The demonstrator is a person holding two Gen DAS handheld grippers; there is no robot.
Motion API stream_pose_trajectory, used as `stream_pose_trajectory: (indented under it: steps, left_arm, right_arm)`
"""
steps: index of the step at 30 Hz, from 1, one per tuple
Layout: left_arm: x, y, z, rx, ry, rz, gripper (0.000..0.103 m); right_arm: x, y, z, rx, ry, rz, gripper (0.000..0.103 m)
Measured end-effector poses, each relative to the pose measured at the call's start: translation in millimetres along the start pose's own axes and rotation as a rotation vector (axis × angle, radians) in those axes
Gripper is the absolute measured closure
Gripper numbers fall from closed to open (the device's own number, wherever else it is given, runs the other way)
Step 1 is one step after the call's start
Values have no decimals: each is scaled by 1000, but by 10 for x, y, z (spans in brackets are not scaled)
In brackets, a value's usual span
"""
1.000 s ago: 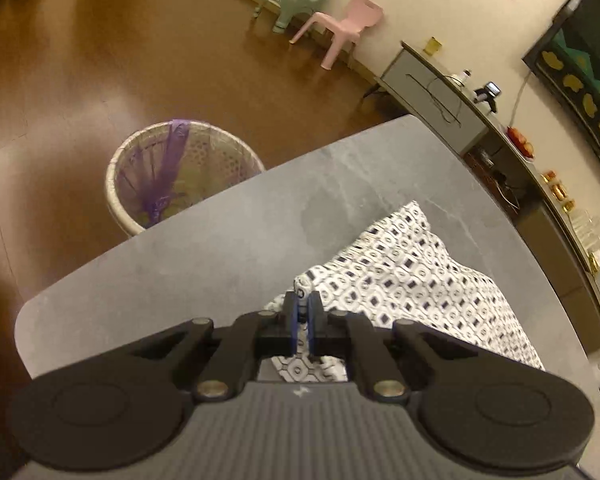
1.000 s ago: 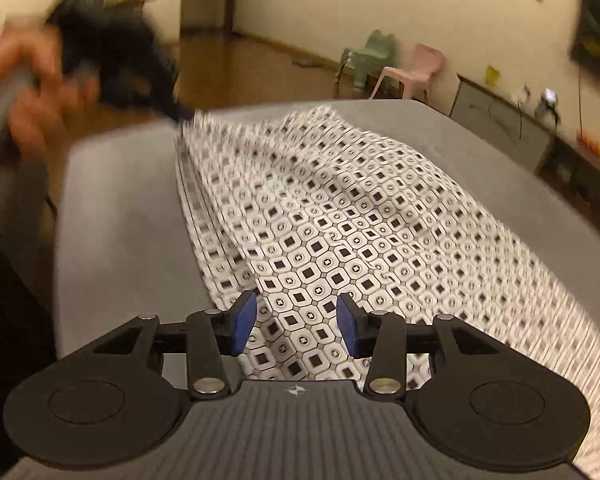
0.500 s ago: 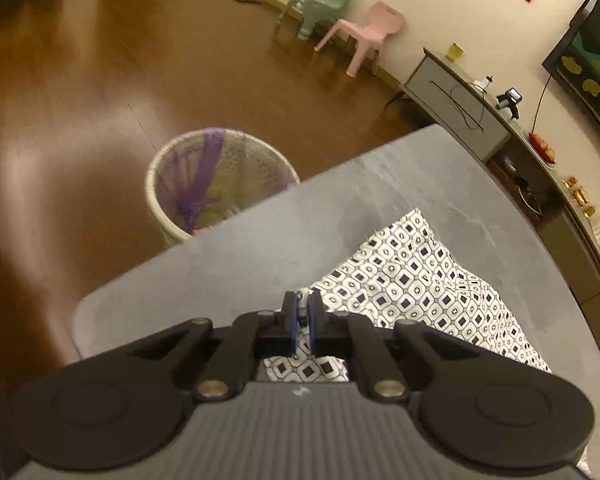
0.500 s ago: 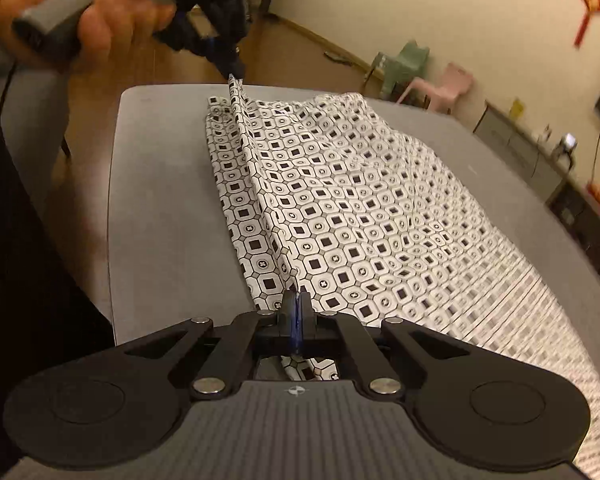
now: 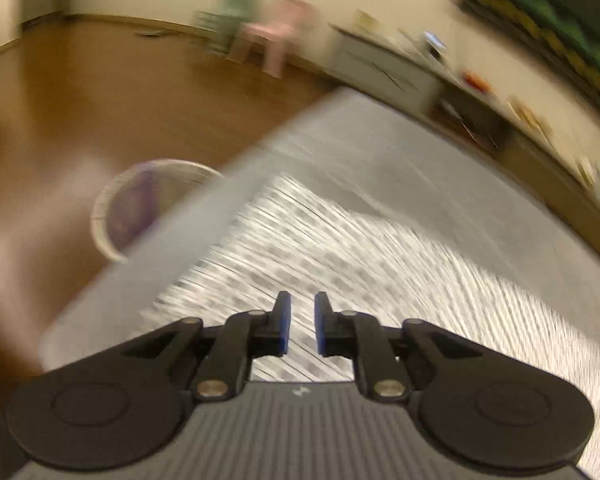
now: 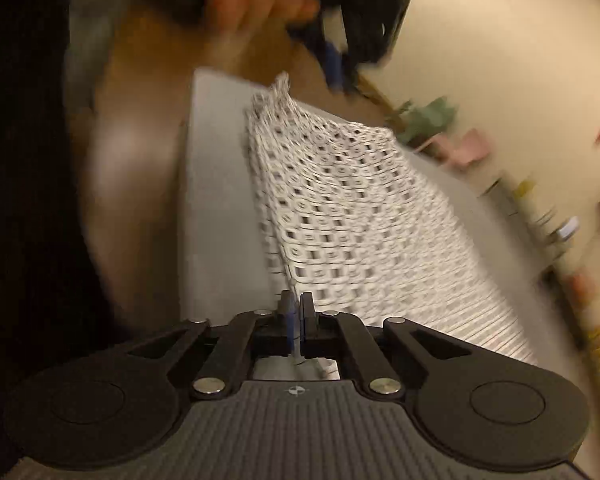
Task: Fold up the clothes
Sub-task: 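Fold the pinched shirt edge over with both grippers and release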
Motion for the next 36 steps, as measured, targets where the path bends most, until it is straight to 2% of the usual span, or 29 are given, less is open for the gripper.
stream_pose_trajectory:
  steps: [1,2,4,5,6,7,9,14,16,17,19,20,21,23,26,30,32,34,36]
  left_arm:
    - [-57,-85,7,-38,7,-3,89]
    - [-130,-163,13,-75,16,-15,89]
    - [-277,-273,13,-149,28,-40,89]
    - [-345,-308,7,-175,34,-54,89]
    - [-416,-315,11,-189,45,-71,89]
    - [-477,-296,38,-200,64,-90,89]
    - [-584,-206,69,-209,101,-145,89]
    - [-533,28,69,-168,82,-275,89]
    - [-418,-48,115,-172,65,-239,92]
    - [-342,-152,156,-189,50,-187,91]
    - [-266,-475,310,-271,49,-73,86]
    - [-234,-644,393,-316,52,-17,86]
    - [-254,-793,466,-362,55,3,86]
    - [-394,-997,538,-428,68,-25,86]
    - [-626,-1015,394,-426,46,-83,87]
    - [-869,-938,77,-367,34,-162,87]
    - [-951,-932,-70,-332,40,-194,89]
    - [-934,-932,-101,-302,59,-184,91]
    - [-834,-968,-45,-308,76,-137,89]
  right_arm:
    - [141,-190,32,-137,-9,-59,102]
    - [259,-447,120,-285,-16,-73,102]
    - [393,-1008,410,-523,7,3,101]
    - [400,-1237,589,-583,41,71,96]
    - [386,-1412,784,-617,91,132,96]
    - [396,-1480,944,-624,128,161,96]
    - [497,-1465,1138,-603,152,164,96]
    - [810,-1091,1267,-472,179,131,96]
    - [899,-1142,1310,-507,174,95,96]
    - [947,-1250,1305,-540,154,111,94]
    - [1044,-1465,1296,-605,113,142,83]
    - [1078,-1581,1310,-638,100,166,72]
    - [1085,-1706,1377,-667,109,206,65]
    - [1118,-1891,1590,-678,167,312,65]
    - [1215,-2159,1900,-677,242,480,65]
    - [1346,-2593,2354,-801,281,564,58]
    - [1407,-2806,2521,-844,293,619,58]
    - [1513,-2968,2718,-924,294,636,55]
    - [1599,-2976,2805,-956,290,640,55]
Point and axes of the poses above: each gripper's, at about its wrist camera, not at the fingertips, and x roughly against the way its jaws point, y to its left, z to its underside, the point moved 3 cm from there along -x, roughly the way its jaws point, and after that the axes turned 3 degrees about z, right-handed, at the moved point
